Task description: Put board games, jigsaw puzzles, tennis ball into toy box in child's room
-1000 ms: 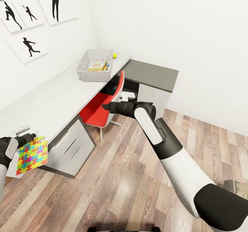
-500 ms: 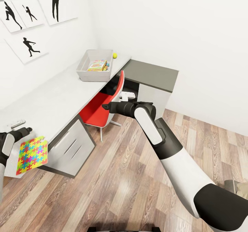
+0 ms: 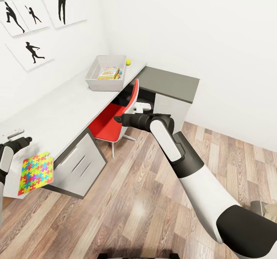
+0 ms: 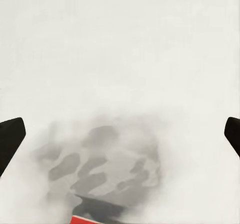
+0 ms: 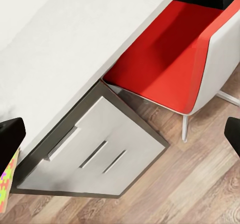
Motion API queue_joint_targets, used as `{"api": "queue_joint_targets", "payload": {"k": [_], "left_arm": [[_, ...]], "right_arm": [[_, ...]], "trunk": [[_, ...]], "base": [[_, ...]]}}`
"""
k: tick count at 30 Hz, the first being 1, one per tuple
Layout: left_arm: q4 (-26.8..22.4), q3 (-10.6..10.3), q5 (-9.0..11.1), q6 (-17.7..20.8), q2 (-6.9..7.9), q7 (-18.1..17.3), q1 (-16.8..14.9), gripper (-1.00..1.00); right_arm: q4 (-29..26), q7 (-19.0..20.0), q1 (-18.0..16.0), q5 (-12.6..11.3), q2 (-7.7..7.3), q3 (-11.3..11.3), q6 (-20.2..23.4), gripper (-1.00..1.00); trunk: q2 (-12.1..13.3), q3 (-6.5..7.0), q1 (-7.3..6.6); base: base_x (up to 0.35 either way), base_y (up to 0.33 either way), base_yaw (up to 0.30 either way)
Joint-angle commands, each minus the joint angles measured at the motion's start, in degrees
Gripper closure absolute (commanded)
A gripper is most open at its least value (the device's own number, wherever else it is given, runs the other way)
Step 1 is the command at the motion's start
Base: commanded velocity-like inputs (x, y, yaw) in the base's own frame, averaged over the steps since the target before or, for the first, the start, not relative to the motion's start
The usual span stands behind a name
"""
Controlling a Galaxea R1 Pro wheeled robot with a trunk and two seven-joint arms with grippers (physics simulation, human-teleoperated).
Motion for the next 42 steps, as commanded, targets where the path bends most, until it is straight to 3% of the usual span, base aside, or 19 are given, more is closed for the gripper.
{"api": "queue_joint_targets", "payload": {"k": [1,6,11,18,21,22,31,37,42], "left_arm": [[-0.1,0.02,0.62,0.17,0.01,0.33,-0.03,-1.0],[-0.12,1.03,0.64,0.17,0.01,-0.02,-0.03,-1.0],[-0.55,3.44,0.7,1.16,0.01,-0.33,0.01,-1.0],[-6.06,5.54,0.77,8.65,0.01,-1.11,0.14,-1.0],[-9.93,7.06,0.76,12.68,0.01,-3.88,0.3,-1.0],[-12.6,8.36,0.74,15.59,0.01,-7.03,0.47,-1.0],[-20.27,14.06,0.54,25.29,0.25,-16.86,0.94,-1.0],[-22.27,16.2,0.6,29.05,1.38,-21.6,1.84,-1.0],[-23.04,16.71,0.34,30.49,3.21,-29.21,3.6,-1.0]], "right_arm": [[-0.04,-0.6,-0.06,-0.6,0.0,0.04,0.09,-1.0],[-0.04,-0.55,-0.06,-0.6,0.0,0.04,0.03,-1.0],[-0.04,-0.57,-0.04,-0.56,0.0,0.04,-0.06,-1.0],[-0.04,-0.6,0.17,-0.45,0.0,0.04,-0.16,-1.0],[-0.04,-0.6,0.22,-0.35,0.0,0.06,-0.16,-1.0],[-0.04,-0.6,0.26,-0.3,0.0,0.06,-0.17,-1.0],[-0.04,-0.53,0.29,-0.46,0.0,0.04,-0.24,-1.0],[-0.07,-0.59,0.56,-0.51,0.0,0.04,-0.23,-1.0],[-0.07,-0.6,1.38,-0.51,0.0,0.04,-0.18,-1.0]], "trunk": [[-0.1,-0.09,0.03],[-0.1,-0.09,0.03],[-0.1,-0.09,0.03],[-0.1,-0.09,0.03],[-0.1,-0.09,0.03],[-0.1,-0.09,0.03],[-0.1,-0.09,0.03],[-0.1,-0.09,0.03],[-0.1,-0.09,0.03]], "base": [[0.0,0.0,0.0],[0.0,0.0,0.0],[0.0,0.0,0.0],[0.0,0.0,0.0],[0.0,0.0,0.0],[0.0,0.0,0.0],[0.0,0.0,0.0],[0.0,0.0,0.0],[0.0,0.0,0.0]]}}
